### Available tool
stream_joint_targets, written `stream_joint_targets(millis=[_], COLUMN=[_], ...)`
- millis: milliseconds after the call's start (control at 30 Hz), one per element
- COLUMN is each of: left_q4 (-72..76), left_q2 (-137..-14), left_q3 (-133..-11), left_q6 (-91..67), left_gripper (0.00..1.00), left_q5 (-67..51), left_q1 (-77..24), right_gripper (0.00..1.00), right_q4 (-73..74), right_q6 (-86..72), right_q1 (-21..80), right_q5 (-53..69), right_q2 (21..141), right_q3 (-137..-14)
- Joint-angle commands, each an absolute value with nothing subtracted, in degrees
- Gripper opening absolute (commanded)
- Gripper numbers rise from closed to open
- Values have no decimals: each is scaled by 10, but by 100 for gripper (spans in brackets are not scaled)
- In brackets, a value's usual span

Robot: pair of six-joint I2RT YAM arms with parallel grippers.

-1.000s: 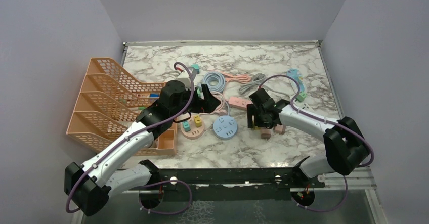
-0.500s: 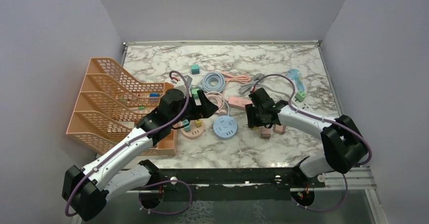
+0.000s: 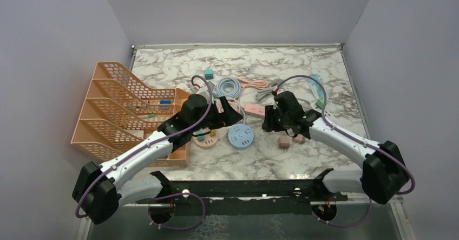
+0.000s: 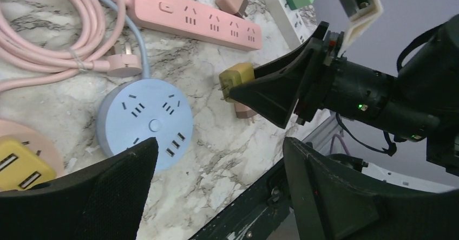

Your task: Insert the plug

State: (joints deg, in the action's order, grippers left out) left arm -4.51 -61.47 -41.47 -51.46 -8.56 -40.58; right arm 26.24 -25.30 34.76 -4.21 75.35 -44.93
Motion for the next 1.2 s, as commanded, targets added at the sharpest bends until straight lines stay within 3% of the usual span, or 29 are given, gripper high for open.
stream_joint_targets(millis=[0,400,733,1067,1167], left_q4=[19,147,180,232,240], left_q2=[-627,-616,-629,-660,-662], left_q3=[-407,-348,-348,-357,-358], left_q6=[-542,-489,-554,-572,-581], left_gripper=[87,80,80,76,70], left_q5=[-98,-67,40,109,147], left_q1=[-422,-487,-524,-558,-573], right_gripper=[39,39,40,41,41], right_q4=[228,236,183,190,178], right_q6=[-311,-550,-736,-792,-801], right_q1=[344,344,345,345,345], right_q5=[38,154,140,121,130], right_q2=[698,639,599,596,596], right_q3=[-467,-517,-466,-470,-467])
